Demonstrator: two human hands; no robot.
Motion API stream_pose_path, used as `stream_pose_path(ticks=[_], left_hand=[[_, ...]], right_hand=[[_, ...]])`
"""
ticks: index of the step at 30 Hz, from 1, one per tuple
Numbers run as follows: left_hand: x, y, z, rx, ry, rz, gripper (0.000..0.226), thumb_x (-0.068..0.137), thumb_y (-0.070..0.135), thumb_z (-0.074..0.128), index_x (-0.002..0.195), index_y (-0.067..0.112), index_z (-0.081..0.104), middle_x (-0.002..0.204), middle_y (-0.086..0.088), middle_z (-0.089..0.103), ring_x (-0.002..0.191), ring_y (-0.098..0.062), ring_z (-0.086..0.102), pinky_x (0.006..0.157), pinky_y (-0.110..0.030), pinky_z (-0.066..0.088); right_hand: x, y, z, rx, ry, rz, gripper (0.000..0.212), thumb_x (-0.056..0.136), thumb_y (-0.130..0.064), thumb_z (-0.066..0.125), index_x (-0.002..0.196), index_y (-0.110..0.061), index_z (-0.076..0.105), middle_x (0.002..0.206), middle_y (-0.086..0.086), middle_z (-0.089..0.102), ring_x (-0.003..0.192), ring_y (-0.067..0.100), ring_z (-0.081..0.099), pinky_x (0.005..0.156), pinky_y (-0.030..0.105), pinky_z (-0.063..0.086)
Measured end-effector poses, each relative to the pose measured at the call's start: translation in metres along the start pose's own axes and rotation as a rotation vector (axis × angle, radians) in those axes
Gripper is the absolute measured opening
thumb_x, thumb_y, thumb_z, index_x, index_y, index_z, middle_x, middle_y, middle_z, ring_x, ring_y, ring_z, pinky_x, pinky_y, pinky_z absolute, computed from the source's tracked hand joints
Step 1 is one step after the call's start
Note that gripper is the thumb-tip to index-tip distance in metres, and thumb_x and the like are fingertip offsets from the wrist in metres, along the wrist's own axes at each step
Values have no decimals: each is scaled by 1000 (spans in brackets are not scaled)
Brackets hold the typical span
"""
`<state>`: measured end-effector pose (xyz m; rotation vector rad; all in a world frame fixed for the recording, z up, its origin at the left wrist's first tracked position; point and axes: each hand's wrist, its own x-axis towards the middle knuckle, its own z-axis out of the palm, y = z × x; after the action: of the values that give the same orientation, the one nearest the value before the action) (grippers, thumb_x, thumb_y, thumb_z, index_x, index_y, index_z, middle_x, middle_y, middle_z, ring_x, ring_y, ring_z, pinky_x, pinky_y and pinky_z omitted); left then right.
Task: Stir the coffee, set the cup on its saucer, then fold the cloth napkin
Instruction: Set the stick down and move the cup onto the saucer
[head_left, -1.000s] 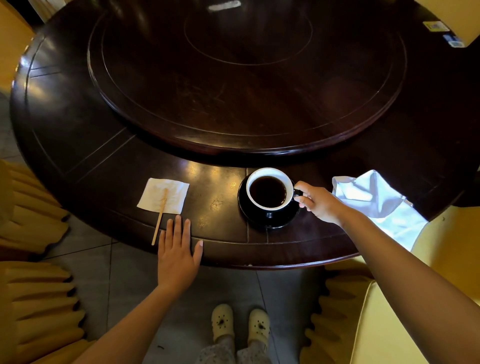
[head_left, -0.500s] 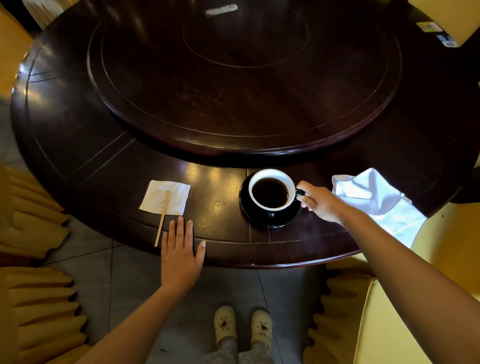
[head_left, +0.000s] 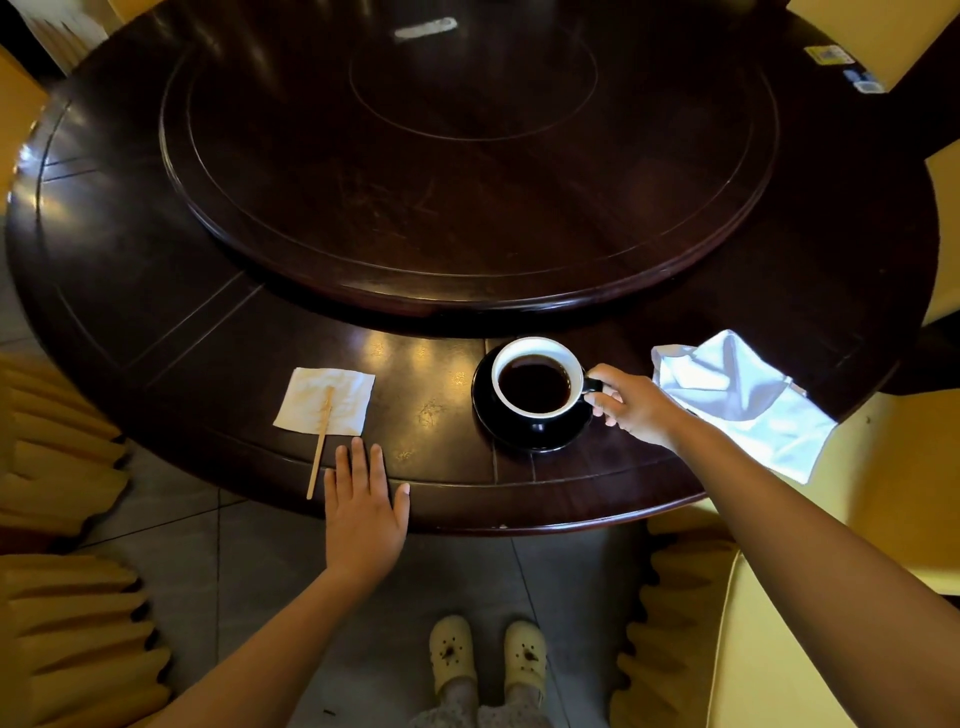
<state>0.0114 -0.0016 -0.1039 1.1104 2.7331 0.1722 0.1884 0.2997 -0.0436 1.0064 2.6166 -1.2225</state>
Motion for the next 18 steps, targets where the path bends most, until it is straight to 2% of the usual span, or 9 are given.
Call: stream_pose_path(ticks=[3,5,7,9,12,14,16,18], left_hand=[[3,7,-8,20,-38,-18,60,91,35,46,137,-3,37,146,-28,31,137,-43,25,110,-54,23],[4,10,-14,34,-39,7,57,87,27,58,133,-3,43,141,-29,38,133,-45,33,105,-53,32],[3,16,-18,37,-45,119,52,79,20,67,124,-2,53,131,-29,50,123,-44,46,97,-51,44],[-1,28,-20,31,-56,246,47,74,19,71,116,0,60,120,-24,60,112,-39,57,88,-45,52],[-9,53,-26,49,-95,378,39,67,21,73,103,7,67,99,-11,66,90,-27,65,72,-37,58],[-14,74,-34,52,-134,442,29,66,23,71,92,12,68,86,-4,65,78,-23,66,63,-33,56],[-16,98,-43,8,-162,483,23,77,24,61,97,14,64,92,-2,63,86,-24,63,68,-34,52],[-14,122,-50,8,-178,548,27,89,25,43,110,15,56,108,-2,57,102,-23,55,81,-35,46]], right_hand=[[-2,-5,1,56,22,44,26,92,-25,52,118,-18,48,81,7,64,68,18,61,65,28,48],[-5,-8,0,93,56,90,31,90,-24,56,120,-19,48,86,11,66,71,21,62,65,31,51],[-9,-10,0,84,102,135,35,89,-21,58,122,-18,47,84,11,64,71,25,63,68,37,52],[-16,-9,-2,85,138,170,35,88,-17,58,122,-14,48,74,3,59,67,24,60,65,32,49],[-32,-4,-9,49,184,198,31,89,-16,57,119,-13,52,71,0,58,73,24,60,66,27,45],[-43,0,-17,34,227,216,30,89,-17,57,119,-14,54,89,10,63,89,29,62,73,27,44],[-52,5,-27,10,283,259,31,89,-17,55,120,-14,55,111,18,63,102,33,59,80,30,45],[-60,12,-40,-42,325,301,31,90,-17,54,121,-14,56,121,18,60,108,34,56,89,33,44]])
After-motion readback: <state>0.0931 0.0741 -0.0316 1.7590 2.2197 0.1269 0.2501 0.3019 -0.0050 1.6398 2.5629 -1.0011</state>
